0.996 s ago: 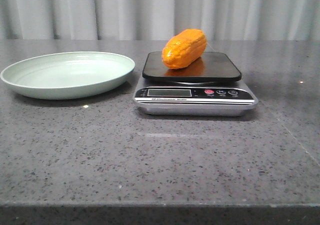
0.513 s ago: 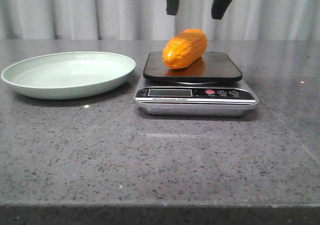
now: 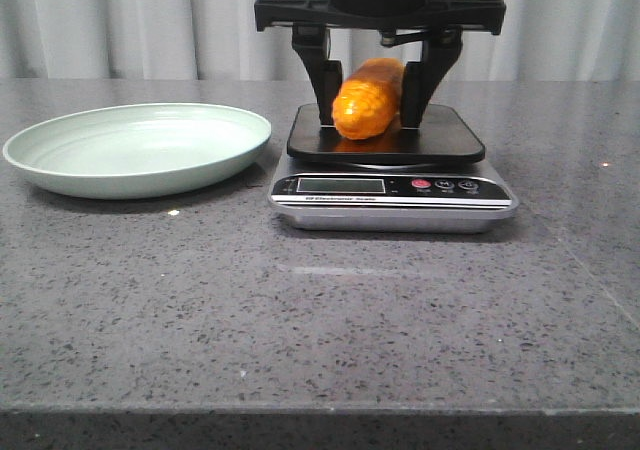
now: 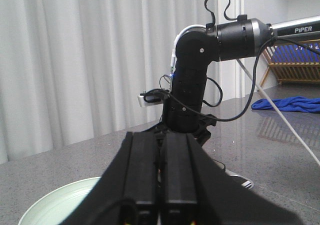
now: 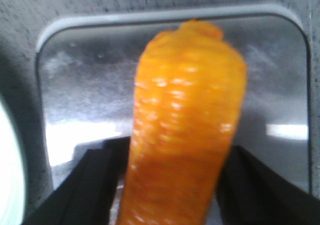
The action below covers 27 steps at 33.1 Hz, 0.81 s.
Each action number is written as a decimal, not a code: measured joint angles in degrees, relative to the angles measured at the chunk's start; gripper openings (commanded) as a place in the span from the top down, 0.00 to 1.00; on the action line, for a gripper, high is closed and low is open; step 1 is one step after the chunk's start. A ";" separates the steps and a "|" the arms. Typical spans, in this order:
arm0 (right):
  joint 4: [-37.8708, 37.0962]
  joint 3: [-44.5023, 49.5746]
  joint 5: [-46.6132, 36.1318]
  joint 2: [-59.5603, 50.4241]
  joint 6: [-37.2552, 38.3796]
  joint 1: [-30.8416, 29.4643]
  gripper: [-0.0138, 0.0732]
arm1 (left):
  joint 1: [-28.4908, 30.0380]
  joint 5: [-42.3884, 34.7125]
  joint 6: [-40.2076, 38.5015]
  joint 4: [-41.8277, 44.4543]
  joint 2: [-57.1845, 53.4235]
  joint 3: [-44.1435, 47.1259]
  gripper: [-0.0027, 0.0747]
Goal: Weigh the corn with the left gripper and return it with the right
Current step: 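Lift the corn with the right gripper and carry it to the plate, then lower the corn onto the plate, open the right gripper and lift away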
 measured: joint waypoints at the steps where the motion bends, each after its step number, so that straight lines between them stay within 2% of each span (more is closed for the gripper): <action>1: 0.00 0.00 0.00 0.00 0.00 0.00 0.50 | 0.00 0.00 0.00 0.00 0.00 0.00 0.80; 3: 0.00 -0.12 -0.26 0.00 0.00 0.00 0.63 | 0.00 0.00 0.00 0.00 0.00 0.00 0.80; 5: 0.27 -0.96 -0.41 0.22 -0.13 0.10 0.69 | 0.00 0.00 0.00 0.00 0.00 0.00 0.80; 11: 2.33 -4.52 -6.47 0.98 -4.58 2.29 0.67 | 0.00 0.00 0.00 0.00 0.00 0.00 0.80; 16: 5.49 -5.51 -16.73 1.52 -9.58 7.30 0.67 | 0.00 0.00 0.00 0.00 0.00 0.00 0.80; 20: 6.91 -5.56 -19.57 4.28 -11.57 9.00 0.67 | 0.00 0.00 0.00 0.00 0.00 0.00 0.80; 21: 7.02 -5.56 -19.67 4.97 -12.26 9.13 0.65 | 0.00 0.00 0.00 0.00 0.00 0.00 0.80; 23: 7.51 -5.56 -19.67 6.70 -14.18 9.13 0.55 | 0.00 0.00 0.00 0.00 0.00 0.00 0.80; 24: 7.79 -5.56 -19.67 7.04 -14.60 9.13 0.48 | 0.00 0.00 0.00 0.00 0.00 0.00 0.80; 25: 8.01 -5.56 -19.67 7.78 -15.00 9.13 0.31 | 0.00 0.00 0.00 0.00 0.00 0.00 0.80; 27: 8.01 -5.56 -19.67 7.84 -15.27 9.13 0.17 | 0.00 0.00 0.00 0.00 0.00 0.00 0.80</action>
